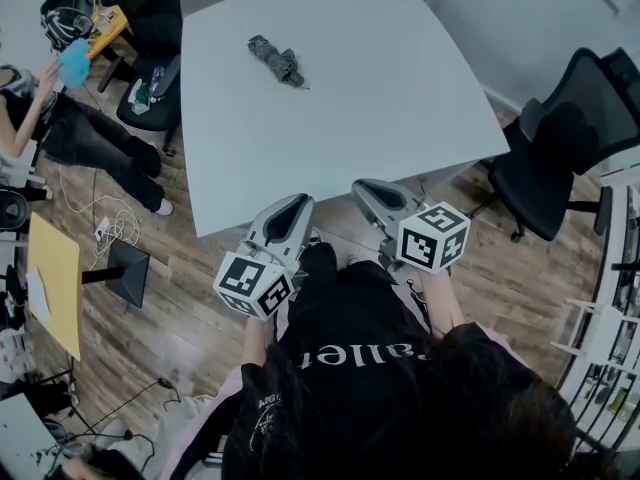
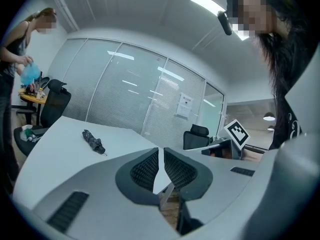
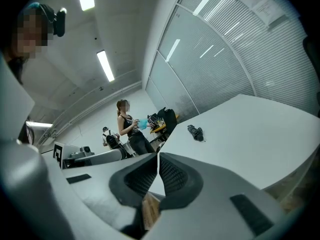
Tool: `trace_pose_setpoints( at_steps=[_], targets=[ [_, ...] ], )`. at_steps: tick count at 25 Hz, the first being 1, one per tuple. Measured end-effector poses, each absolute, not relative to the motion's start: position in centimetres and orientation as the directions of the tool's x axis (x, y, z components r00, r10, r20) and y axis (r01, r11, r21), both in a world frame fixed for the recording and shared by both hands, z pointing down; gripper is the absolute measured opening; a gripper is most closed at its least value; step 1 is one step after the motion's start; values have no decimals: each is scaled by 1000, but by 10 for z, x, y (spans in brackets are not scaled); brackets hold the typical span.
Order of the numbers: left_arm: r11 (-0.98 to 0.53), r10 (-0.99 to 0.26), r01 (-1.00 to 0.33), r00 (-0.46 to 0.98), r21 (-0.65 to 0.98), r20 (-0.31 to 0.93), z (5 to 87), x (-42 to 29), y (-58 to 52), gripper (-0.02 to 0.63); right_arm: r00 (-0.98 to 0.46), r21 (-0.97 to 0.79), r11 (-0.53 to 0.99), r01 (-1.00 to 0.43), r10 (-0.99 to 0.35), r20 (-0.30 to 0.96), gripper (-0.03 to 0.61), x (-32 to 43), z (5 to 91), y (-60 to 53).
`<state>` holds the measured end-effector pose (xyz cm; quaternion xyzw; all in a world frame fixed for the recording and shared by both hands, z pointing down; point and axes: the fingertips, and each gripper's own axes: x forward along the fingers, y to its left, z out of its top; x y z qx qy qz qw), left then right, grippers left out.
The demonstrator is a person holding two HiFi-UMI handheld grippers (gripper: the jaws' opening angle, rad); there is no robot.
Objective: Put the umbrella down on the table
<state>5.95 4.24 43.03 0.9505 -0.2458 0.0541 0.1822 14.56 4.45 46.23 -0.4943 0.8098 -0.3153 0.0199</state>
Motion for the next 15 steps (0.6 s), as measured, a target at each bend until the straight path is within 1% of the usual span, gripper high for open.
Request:
trace_pose_setpoints(
  at_steps=[15],
  targets=[
    [-830,-433,-469,883,301,183,426,81,47,41,-504,-514,318,-797,-819,274,28,165,458,41]
  ],
)
